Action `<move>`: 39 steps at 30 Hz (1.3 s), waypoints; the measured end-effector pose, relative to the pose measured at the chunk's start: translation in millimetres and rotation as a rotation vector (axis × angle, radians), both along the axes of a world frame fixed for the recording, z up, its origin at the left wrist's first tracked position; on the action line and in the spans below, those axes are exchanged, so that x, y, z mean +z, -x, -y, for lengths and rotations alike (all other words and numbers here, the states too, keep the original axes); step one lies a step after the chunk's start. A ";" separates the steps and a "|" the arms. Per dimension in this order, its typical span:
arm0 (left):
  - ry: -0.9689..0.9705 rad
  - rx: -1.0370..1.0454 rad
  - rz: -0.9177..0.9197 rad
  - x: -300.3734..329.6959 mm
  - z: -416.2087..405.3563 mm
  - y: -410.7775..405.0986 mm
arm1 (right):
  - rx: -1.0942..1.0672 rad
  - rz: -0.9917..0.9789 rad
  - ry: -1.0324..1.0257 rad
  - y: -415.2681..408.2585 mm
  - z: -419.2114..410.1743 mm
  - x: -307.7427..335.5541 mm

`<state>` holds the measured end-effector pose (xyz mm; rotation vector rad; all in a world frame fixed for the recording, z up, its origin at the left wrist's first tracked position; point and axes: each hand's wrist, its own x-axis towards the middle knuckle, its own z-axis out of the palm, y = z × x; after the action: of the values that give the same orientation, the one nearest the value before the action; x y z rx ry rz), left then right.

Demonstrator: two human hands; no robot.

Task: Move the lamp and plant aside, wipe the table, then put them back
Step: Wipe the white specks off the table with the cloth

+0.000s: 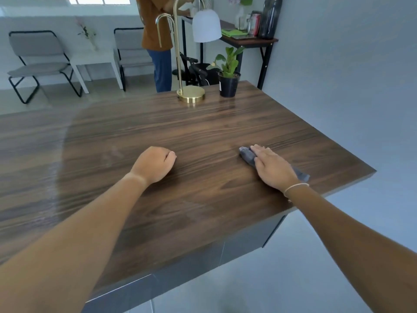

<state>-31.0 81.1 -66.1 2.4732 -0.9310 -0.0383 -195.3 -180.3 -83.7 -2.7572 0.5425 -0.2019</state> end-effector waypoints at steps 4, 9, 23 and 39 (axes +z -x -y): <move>0.093 0.058 -0.119 4.7 -9.4 17.9 | 0.296 0.033 0.018 -9.1 -94.8 0.6; 0.071 0.135 -0.175 11.5 -22.4 31.2 | 0.659 0.068 0.041 16.6 -171.2 -0.6; 0.055 0.099 -0.134 10.3 33.0 66.4 | 0.081 -0.025 0.034 56.9 54.8 4.5; 0.064 -0.022 -0.124 15.6 63.6 26.1 | -0.242 -0.083 -0.013 52.6 128.6 16.2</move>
<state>-57.1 17.5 -50.5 2.3727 -0.8929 -0.1651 -247.9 -308.9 -67.5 -2.6913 0.8970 -0.1394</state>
